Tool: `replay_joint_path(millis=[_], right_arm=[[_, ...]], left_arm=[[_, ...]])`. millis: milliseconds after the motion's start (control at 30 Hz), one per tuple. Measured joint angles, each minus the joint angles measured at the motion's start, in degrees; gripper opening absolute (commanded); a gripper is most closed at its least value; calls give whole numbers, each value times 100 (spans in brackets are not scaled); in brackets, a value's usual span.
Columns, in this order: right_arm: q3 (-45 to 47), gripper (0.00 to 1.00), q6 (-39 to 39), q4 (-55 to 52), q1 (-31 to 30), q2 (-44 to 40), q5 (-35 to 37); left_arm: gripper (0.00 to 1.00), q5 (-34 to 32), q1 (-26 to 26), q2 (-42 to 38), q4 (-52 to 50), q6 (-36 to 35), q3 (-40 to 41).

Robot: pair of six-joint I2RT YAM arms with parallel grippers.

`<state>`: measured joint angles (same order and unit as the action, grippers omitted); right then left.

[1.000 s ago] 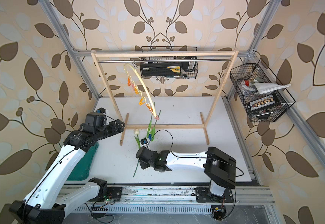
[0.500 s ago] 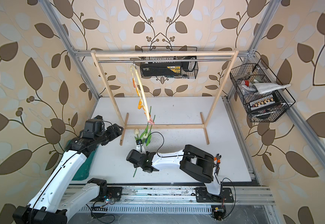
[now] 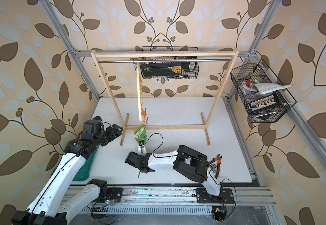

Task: Dry the flowers on a clothes hanger
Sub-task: Pick up the flower at the center of the board.

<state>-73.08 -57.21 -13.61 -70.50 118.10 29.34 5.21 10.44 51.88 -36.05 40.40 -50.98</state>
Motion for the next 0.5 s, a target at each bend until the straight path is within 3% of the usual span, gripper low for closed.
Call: replay_joint_path(millis=[267, 500], right_arm=[[649, 0, -107, -35, 26, -533, -83], [2006, 0, -225, -326, 376, -2151, -260]], left_arm=[[84, 81, 0, -28, -24, 0, -24], [84, 203, 0, -28, -26, -28, -170]])
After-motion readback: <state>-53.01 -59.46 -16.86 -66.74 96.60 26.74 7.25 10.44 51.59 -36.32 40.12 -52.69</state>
